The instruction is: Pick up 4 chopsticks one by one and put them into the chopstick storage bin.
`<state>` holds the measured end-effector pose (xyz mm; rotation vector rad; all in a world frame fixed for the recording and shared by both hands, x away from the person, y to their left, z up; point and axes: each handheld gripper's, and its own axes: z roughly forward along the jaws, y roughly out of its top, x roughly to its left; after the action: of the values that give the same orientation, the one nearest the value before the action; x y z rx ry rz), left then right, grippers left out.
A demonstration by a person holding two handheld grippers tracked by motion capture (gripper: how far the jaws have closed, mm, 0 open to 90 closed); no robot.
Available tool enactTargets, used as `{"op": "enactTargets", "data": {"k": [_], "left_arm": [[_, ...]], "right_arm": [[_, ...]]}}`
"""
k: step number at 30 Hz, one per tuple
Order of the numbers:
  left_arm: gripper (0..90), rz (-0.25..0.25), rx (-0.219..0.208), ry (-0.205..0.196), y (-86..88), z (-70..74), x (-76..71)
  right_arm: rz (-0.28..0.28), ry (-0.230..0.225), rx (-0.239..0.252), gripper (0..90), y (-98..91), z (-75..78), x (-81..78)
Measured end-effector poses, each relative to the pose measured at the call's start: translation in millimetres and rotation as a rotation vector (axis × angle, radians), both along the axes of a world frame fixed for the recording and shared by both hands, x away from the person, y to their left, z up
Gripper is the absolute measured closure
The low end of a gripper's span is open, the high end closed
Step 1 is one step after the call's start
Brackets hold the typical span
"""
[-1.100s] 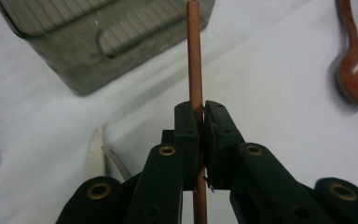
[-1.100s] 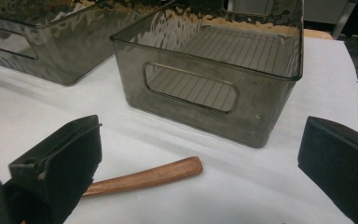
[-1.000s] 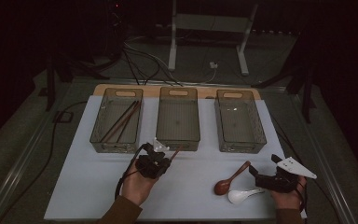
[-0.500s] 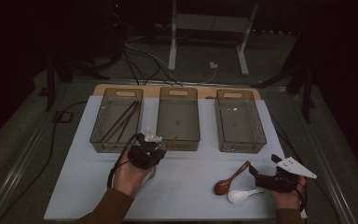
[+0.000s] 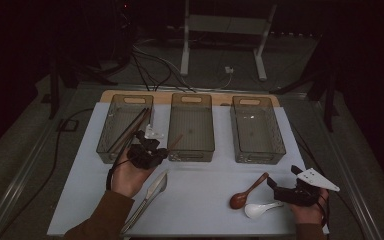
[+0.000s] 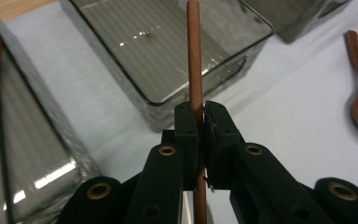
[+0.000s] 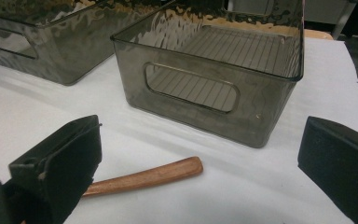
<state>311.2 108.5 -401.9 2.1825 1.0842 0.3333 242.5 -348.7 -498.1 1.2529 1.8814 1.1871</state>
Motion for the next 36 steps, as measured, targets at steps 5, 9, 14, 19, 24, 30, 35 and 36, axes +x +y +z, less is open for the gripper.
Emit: {"op": "enactTargets", "data": {"k": [5,9,14,19,24,30,35,36], "left_arm": [[86.3,0.012,0.008,-0.009,6.2,2.9,6.6],[86.4,0.025,0.011,-0.011,10.9,4.8,12.7],[86.3,0.044,0.014,-0.015,16.6,6.3,20.2],[86.3,0.059,0.02,-0.026,22.2,7.5,28.0],[86.3,0.081,0.023,-0.034,28.1,7.1,35.0],[86.3,0.108,0.01,-0.039,35.5,7.3,43.4],[86.3,0.125,0.006,-0.043,40.7,8.6,48.5],[86.3,0.124,0.007,-0.043,41.8,8.8,49.5]], "right_arm": [[-0.002,0.002,0.001,0.0,-0.5,-0.2,0.3],[-0.001,0.002,0.001,0.0,-0.6,-0.2,0.3],[-0.001,0.002,0.001,0.0,-0.6,-0.4,0.4],[-0.001,0.002,0.001,0.0,-0.3,-0.4,0.5],[0.0,0.002,0.001,0.0,-0.6,-0.5,0.6],[0.0,0.003,0.0,0.0,-0.5,-0.5,0.8],[0.0,0.003,0.0,0.0,-0.5,-0.5,0.8],[0.0,0.002,0.001,0.0,-0.5,-0.4,0.7]]}}
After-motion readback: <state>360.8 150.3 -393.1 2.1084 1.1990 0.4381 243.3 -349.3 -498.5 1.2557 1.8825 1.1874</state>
